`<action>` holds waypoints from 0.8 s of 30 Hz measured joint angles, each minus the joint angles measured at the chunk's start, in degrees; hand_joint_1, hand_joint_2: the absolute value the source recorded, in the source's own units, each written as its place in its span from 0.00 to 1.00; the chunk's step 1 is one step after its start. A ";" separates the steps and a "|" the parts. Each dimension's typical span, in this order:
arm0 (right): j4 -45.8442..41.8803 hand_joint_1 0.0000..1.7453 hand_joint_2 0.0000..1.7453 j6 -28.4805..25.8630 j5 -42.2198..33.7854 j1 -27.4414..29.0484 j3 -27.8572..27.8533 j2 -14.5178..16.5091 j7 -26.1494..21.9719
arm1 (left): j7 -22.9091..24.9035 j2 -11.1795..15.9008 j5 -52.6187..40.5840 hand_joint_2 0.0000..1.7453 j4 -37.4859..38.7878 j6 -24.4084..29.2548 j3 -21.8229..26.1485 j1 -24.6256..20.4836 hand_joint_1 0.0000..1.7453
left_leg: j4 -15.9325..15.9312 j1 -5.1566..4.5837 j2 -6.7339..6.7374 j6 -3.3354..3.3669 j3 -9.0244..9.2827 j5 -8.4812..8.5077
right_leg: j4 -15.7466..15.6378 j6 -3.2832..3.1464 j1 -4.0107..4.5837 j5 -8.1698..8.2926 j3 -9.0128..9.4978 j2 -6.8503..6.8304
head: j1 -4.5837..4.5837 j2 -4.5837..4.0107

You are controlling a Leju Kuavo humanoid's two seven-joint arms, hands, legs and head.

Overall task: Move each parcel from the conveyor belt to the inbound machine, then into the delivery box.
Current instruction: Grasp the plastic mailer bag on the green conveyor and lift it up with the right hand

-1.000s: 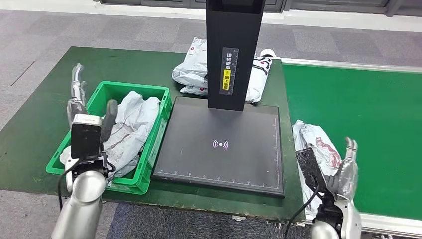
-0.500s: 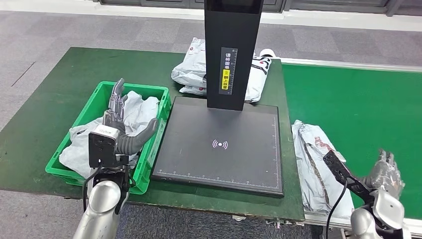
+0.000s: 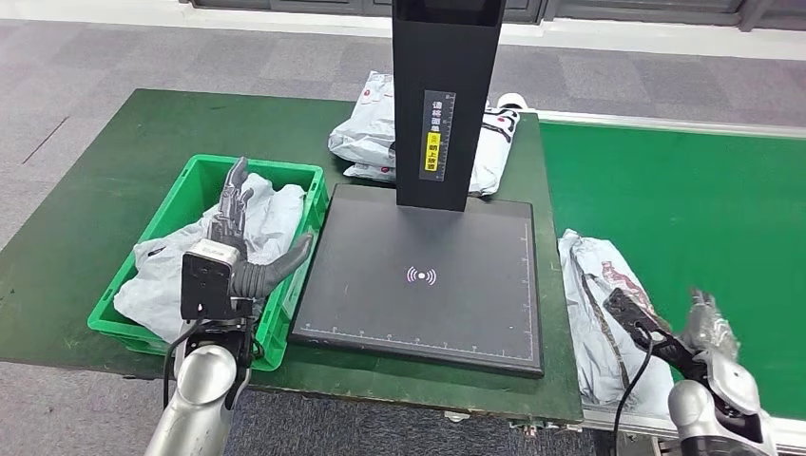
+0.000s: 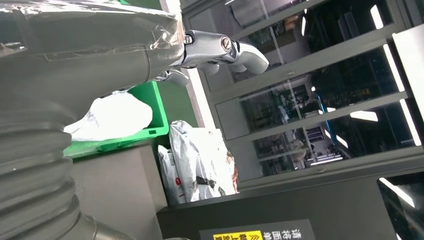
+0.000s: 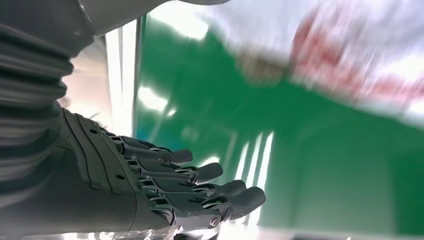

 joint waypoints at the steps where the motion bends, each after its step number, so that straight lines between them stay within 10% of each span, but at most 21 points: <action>1: 1.31 0.00 1.00 1.14 -1.05 -0.09 0.90 -0.10 -1.73 | -0.15 0.04 0.09 1.00 0.21 -0.23 0.02 -0.02 0.00 | 0.00 0.00 0.00 0.00 0.00 0.00 | 0.00 0.00 0.00 0.00 0.00 0.00 | -0.01 0.01; 13: 11.29 0.00 1.00 4.91 -4.48 -3.19 11.77 -0.96 -7.72 | 0.30 0.17 -0.19 1.00 0.96 -1.89 0.22 -0.09 0.00 | 0.00 0.00 0.01 0.00 0.01 0.01 | 0.00 0.00 0.00 0.00 0.00 0.00 | 0.00 -0.01; 17: 11.75 1.00 1.00 5.54 -4.71 -3.79 12.95 -1.22 -7.58 | 0.61 0.17 -0.36 1.00 0.98 -2.28 0.22 -0.08 0.00 | 0.00 0.00 0.01 0.00 0.01 0.01 | 0.00 0.00 0.00 0.00 0.00 0.00 | 0.01 -0.01; 24: 11.38 1.00 1.00 6.13 -5.57 -3.82 13.55 -1.80 -5.48 | 1.15 0.13 -0.79 1.00 1.01 -3.26 0.22 -0.08 0.00 | 0.01 0.00 0.00 0.00 0.02 0.01 | -0.01 0.00 0.00 0.00 0.00 0.00 | -0.01 0.01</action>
